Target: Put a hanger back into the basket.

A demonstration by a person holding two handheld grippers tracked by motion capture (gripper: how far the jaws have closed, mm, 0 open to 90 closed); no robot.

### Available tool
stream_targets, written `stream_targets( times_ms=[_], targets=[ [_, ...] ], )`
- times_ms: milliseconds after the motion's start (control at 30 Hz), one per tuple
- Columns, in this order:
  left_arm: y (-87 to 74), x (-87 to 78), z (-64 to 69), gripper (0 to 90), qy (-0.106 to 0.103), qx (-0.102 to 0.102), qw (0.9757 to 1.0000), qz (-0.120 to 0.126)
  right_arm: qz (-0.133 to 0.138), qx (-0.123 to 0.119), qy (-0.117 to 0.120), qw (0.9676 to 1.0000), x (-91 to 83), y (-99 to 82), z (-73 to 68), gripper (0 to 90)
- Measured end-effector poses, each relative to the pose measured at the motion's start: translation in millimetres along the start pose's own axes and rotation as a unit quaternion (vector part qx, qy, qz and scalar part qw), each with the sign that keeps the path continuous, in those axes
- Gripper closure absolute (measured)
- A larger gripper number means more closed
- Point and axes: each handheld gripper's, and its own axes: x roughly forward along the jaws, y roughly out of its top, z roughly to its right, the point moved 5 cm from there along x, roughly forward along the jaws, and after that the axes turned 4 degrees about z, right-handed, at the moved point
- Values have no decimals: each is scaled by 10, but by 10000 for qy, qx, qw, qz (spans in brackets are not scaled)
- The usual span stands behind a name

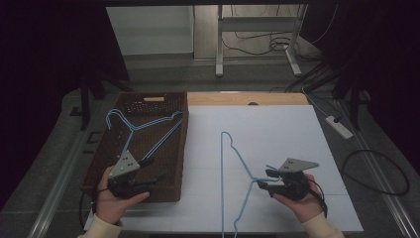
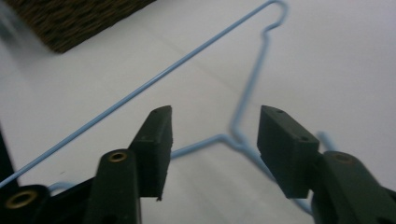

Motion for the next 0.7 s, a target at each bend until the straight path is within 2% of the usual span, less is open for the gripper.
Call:
stream_targets(
  times_ms=[67,167,267,300,367,433,500,533,700],
  targets=[
    [-8,0,-3,368,-1,-2,10000,-11,-131,-99,214,9996,67,11,-147,571],
    [-11,-5,-6,368,3,-13,10000,-4,-397,-331,511,9974,194,20,-349,716],
    [-13,-7,-5,368,8,-25,10000,5,-678,-531,787,9932,349,37,-549,866],
    [-14,-5,-4,368,5,-20,10000,-2,-783,-579,957,9906,455,56,-657,900],
    [-16,1,-1,368,1,-12,10000,-15,-837,-599,1021,9894,494,60,-700,900],
    [-20,8,2,368,-5,-4,10000,-27,-1033,-738,1189,9848,612,60,-837,900],
    [-23,14,0,368,-15,-8,10000,-29,-1143,-799,1287,9818,676,53,-921,900],
    [-27,16,0,367,-18,-5,10000,-43,-1262,-863,1365,9788,732,31,-999,900],
    [-32,21,-1,366,-9,0,10000,-46,-1586,-1113,1473,9699,839,-49,-1138,900]
  ],
)
